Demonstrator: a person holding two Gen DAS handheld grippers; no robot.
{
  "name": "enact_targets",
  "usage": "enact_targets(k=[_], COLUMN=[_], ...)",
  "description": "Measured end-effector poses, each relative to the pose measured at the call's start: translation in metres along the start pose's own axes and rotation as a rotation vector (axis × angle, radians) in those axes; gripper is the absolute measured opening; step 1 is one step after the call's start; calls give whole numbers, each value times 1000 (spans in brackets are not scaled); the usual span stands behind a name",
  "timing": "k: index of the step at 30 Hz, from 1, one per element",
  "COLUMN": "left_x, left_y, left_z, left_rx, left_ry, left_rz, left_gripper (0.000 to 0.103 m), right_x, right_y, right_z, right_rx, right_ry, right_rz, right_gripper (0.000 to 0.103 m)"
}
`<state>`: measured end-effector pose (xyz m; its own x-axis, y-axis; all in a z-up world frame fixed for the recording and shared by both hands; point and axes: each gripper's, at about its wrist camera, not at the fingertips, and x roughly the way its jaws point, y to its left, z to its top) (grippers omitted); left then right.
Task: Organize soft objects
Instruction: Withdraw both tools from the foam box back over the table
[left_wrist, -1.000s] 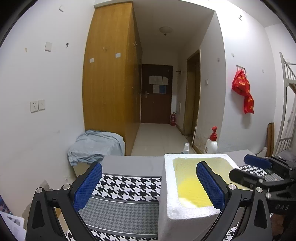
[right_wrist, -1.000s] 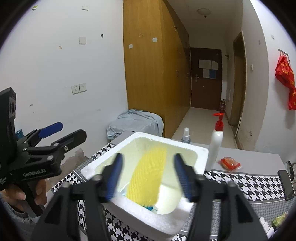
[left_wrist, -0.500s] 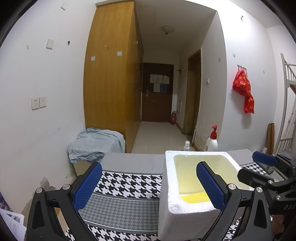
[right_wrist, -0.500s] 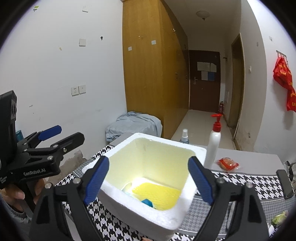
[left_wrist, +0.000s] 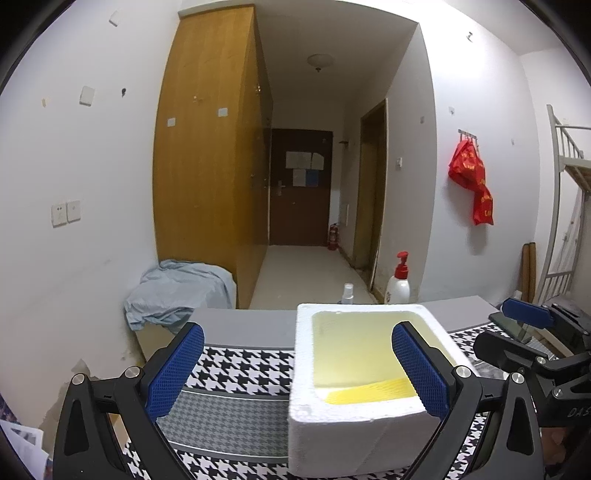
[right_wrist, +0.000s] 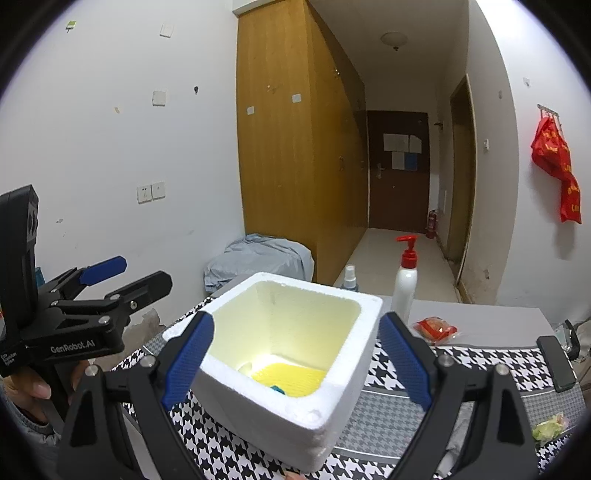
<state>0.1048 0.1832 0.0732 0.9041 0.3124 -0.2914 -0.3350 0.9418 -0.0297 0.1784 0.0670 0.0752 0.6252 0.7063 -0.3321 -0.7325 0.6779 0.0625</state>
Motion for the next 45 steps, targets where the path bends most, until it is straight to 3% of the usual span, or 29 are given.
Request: enact_targets(k=[23,45], left_x=[-14,-12], left_y=[-76,-128], left_z=[5,-26], left_rx=[87,51], left_ry=[-39,-26], left_rz=[-94,-245], left_gripper=[102,102], right_x=[-60,-98], right_y=[-49,-102], right_z=[-15,-50], right_rx=[37,98], right_ry=[-78,-84], right_rz=[-91,-212], right_gripper=[97,101])
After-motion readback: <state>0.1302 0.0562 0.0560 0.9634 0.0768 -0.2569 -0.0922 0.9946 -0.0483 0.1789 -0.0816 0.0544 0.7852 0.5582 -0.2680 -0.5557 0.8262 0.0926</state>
